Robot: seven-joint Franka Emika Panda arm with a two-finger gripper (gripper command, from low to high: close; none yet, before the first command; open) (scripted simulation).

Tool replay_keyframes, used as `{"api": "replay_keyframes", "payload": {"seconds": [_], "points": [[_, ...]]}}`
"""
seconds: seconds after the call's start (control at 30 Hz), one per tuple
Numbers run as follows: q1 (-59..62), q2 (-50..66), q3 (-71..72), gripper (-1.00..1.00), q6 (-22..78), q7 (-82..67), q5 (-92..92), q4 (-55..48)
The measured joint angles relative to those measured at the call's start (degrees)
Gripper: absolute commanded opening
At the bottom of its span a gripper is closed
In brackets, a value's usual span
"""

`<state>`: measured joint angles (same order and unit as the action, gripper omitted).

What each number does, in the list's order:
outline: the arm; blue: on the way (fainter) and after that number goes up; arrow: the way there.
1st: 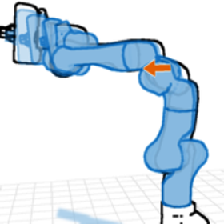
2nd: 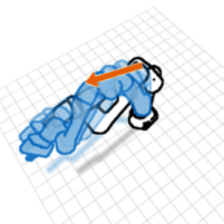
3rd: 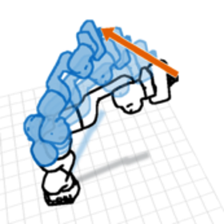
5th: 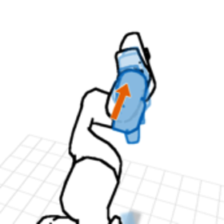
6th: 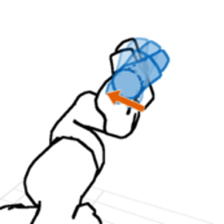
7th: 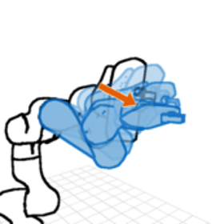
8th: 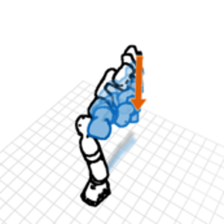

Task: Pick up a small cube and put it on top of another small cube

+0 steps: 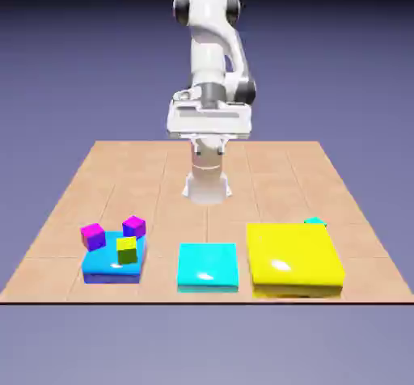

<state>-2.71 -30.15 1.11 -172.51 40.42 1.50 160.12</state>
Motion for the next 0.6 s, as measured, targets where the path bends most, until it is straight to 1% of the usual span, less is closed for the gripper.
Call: {"api": "replay_keyframes", "payload": {"seconds": [0.37, 0.43, 0.5, 0.53, 0.6], "points": [[-18.41, 22.84, 10.13, 0.0, 13.62, -18.61, 13.7, -8.06], [-23.31, 27.0, 11.97, 0.0, 16.09, -21.99, 16.19, -9.53], [-24.69, 31.15, 13.81, 0.0, 18.57, -25.38, 18.68, -11.0], [-27.78, 33.22, 14.73, 0.0, 19.81, -27.07, 19.92, -11.73], [-30.29, 37.38, 16.57, 0.0, 22.28, -30.45, 22.41, -13.2]]}}
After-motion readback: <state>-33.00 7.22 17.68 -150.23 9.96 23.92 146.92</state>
